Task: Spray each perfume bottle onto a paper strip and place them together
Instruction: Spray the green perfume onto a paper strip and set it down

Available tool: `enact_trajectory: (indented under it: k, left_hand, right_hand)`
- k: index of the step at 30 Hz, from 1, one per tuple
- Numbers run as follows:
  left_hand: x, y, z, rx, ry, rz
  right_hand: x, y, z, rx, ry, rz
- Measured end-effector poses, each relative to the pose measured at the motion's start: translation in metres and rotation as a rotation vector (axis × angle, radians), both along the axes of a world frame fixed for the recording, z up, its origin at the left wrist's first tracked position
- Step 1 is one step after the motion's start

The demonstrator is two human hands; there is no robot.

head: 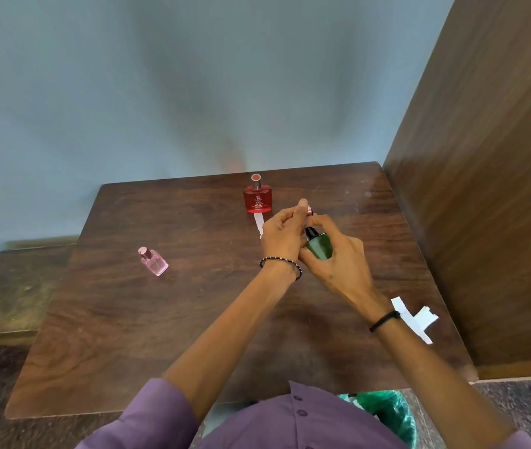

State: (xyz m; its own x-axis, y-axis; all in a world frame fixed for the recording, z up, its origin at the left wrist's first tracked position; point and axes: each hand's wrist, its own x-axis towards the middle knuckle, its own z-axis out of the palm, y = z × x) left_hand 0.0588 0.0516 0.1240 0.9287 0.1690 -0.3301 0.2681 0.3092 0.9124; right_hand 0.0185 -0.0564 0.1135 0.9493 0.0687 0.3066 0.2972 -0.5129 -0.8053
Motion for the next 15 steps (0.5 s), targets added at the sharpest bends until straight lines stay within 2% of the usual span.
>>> enact_trajectory:
  k: [7, 15]
  left_hand:
    - [-0.001, 0.0052, -0.0011, -0.035, -0.015, -0.01]
    - [-0.0054, 0.0102, 0.0018, -0.074, -0.013, -0.02]
  right_hand:
    - [-0.006, 0.0, -0.0068, 0.079, 0.028, -0.105]
    - [-0.0065, -0.0015, -0.0041, 0.049, 0.082, -0.041]
